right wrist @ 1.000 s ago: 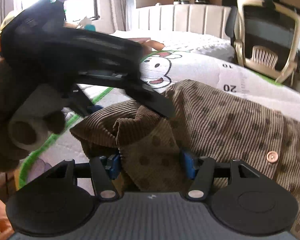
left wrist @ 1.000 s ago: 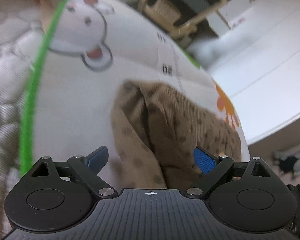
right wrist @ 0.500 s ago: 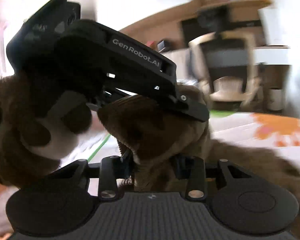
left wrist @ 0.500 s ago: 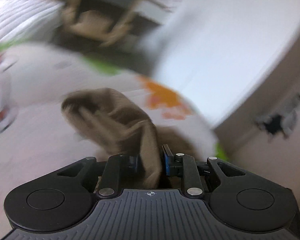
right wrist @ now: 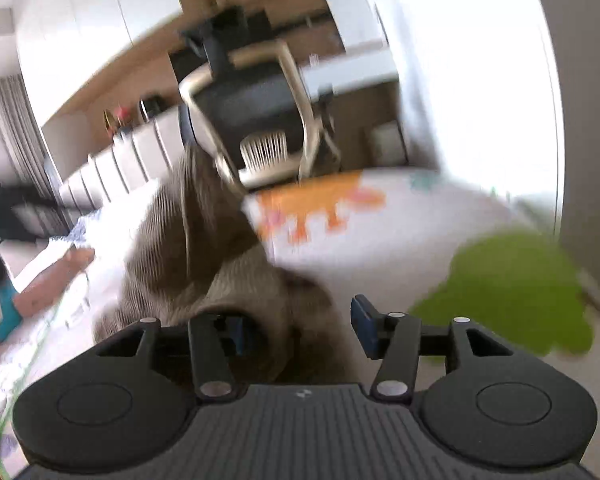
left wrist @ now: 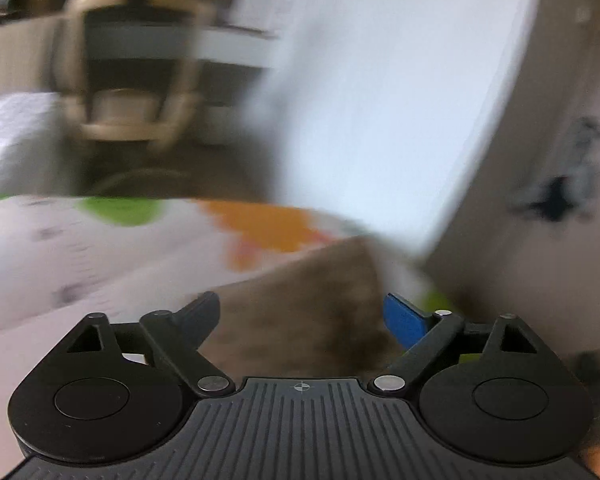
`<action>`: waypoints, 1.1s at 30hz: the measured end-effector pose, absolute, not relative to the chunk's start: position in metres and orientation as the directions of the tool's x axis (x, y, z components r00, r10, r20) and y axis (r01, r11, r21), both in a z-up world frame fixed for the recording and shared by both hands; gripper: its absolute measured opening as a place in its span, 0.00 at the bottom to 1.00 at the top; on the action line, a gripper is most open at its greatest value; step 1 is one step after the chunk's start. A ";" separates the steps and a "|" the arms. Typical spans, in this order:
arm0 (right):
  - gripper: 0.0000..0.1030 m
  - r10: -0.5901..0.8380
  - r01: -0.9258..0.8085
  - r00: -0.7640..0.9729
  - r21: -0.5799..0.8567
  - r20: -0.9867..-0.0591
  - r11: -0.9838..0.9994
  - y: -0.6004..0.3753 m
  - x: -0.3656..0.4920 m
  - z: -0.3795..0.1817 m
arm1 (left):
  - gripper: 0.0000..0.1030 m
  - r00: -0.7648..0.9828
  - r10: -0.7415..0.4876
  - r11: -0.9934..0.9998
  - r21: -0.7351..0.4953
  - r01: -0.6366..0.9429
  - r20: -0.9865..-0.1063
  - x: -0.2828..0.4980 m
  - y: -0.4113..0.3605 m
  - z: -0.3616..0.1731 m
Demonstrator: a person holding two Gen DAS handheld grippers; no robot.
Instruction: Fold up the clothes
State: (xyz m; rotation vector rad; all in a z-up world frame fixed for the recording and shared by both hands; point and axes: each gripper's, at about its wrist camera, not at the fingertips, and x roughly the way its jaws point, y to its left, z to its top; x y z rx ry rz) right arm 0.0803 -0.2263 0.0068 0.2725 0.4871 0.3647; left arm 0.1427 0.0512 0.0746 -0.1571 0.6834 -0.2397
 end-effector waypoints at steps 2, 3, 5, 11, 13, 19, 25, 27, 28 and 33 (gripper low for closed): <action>0.49 0.426 -0.330 0.843 0.308 -0.329 0.892 -0.225 0.080 0.032 | 0.91 0.724 -0.235 0.967 -0.229 0.109 -0.648 0.144 0.064 0.055; 0.49 0.440 -0.366 0.847 0.273 -0.299 0.890 -0.219 0.080 0.045 | 0.91 0.712 -0.220 0.970 -0.225 0.089 -0.667 0.145 0.068 0.047; 0.49 0.478 -0.443 0.838 0.184 -0.264 0.878 -0.203 0.082 0.069 | 0.91 0.693 -0.190 0.977 -0.204 0.064 -0.695 0.145 0.072 0.032; 0.50 0.609 -0.620 0.760 0.026 -0.228 0.784 -0.113 0.122 0.123 | 0.93 0.689 -0.138 0.989 -0.140 0.053 -0.712 0.139 0.075 0.016; 0.62 0.617 -0.648 0.749 -0.072 -0.239 0.758 -0.108 0.097 0.131 | 0.93 0.691 -0.140 0.988 -0.144 0.052 -0.709 0.138 0.077 0.015; 0.76 0.368 -0.462 0.849 -0.195 -0.379 0.865 -0.148 0.074 0.099 | 0.94 0.681 -0.195 0.979 -0.187 0.086 -0.706 0.150 0.074 0.003; 0.84 0.083 -0.257 0.810 -0.225 -0.581 0.940 -0.221 0.064 0.022 | 0.97 0.647 -0.285 0.957 -0.250 0.148 -0.707 0.153 0.062 -0.008; 0.85 0.098 -0.267 0.803 -0.207 -0.588 0.941 -0.224 0.062 0.022 | 0.97 0.634 -0.304 0.952 -0.258 0.167 -0.711 0.153 0.056 -0.012; 0.86 0.118 -0.284 0.801 -0.199 -0.587 0.938 -0.223 0.061 0.025 | 0.97 0.634 -0.299 0.954 -0.251 0.167 -0.713 0.153 0.053 -0.014; 0.98 0.177 -0.404 0.749 -0.229 -0.638 0.886 -0.196 0.063 0.012 | 0.98 0.638 -0.290 0.955 -0.259 0.143 -0.714 0.156 0.053 -0.020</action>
